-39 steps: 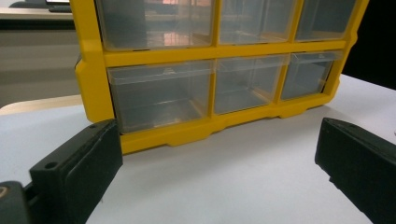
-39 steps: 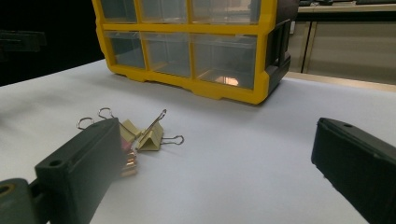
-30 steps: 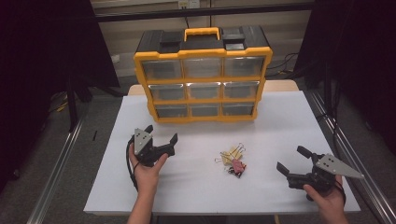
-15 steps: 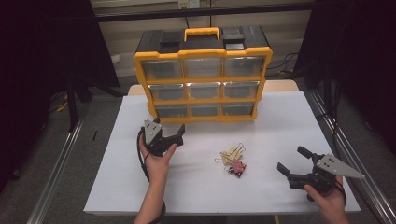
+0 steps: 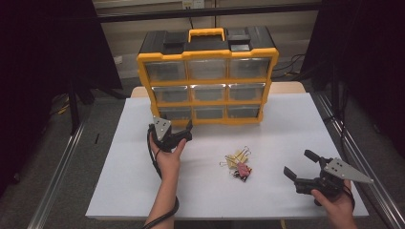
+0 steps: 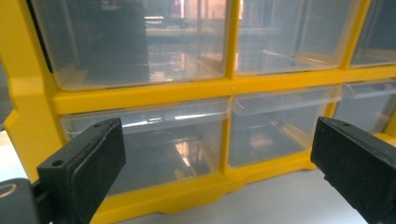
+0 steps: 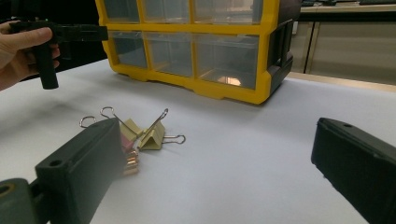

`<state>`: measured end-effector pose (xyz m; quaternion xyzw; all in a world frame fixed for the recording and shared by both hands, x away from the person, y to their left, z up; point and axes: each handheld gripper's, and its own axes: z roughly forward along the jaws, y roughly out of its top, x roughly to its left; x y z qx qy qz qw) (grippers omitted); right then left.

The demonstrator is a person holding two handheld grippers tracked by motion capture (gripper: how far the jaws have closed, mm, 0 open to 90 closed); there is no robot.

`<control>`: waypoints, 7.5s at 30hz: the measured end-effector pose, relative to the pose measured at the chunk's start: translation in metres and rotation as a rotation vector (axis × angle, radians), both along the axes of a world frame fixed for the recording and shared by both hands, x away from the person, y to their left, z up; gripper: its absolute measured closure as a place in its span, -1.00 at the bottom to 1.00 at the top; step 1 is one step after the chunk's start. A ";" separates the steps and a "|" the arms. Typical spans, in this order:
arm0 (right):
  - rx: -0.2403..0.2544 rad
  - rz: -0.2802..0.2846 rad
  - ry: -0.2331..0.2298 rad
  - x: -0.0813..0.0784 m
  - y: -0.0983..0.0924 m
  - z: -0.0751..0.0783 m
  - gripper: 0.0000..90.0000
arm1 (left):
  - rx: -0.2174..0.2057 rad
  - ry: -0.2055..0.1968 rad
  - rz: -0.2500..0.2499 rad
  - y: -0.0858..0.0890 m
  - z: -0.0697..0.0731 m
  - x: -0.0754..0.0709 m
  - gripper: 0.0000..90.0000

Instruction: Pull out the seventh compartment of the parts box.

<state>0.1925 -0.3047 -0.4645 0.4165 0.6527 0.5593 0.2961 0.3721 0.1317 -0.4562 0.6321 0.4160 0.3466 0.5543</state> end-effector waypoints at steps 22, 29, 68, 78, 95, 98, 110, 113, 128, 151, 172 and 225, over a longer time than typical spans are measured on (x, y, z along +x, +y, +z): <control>0.001 0.007 0.002 0.000 -0.001 -0.001 -0.97 | -0.018 0.005 0.077 -0.010 -0.007 0.023 -0.93; 0.000 0.010 0.006 0.000 -0.002 -0.001 -0.96 | -0.067 0.013 0.102 -0.010 -0.008 0.028 -0.92; -0.005 0.032 0.013 0.001 0.000 -0.002 -0.95 | -0.962 0.149 0.343 -0.007 -0.032 0.027 0.07; -0.003 0.036 0.015 0.002 0.001 -0.003 -0.94 | -1.109 0.190 0.372 -0.014 -0.028 0.030 0.35; -0.006 0.037 0.011 0.002 0.002 -0.003 -0.94 | -1.134 0.190 0.367 -0.009 -0.030 0.013 0.59; -0.007 0.038 0.011 0.002 0.003 -0.003 -0.94 | -1.110 0.209 0.344 -0.007 -0.032 0.006 0.59; -0.008 0.039 0.012 0.003 0.004 -0.003 -0.95 | -1.109 0.196 0.325 -0.003 -0.033 -0.011 0.63; -0.009 0.041 0.012 0.003 0.004 -0.003 -0.95 | -1.119 0.194 0.313 -0.003 -0.034 -0.015 0.64; -0.010 0.040 0.007 0.003 0.005 -0.003 -0.95 | -1.093 0.206 0.287 0.003 -0.036 -0.029 0.68; -0.007 0.041 0.009 0.002 0.004 -0.002 -0.95 | -1.094 0.198 0.259 0.006 -0.038 -0.038 0.69; -0.012 0.045 0.007 0.001 0.005 -0.002 -0.95 | -1.043 0.183 0.249 0.009 -0.038 -0.048 0.67; -0.019 0.055 0.009 0.005 0.009 -0.002 -0.94 | -0.293 0.108 -0.041 0.019 -0.015 -0.066 -0.65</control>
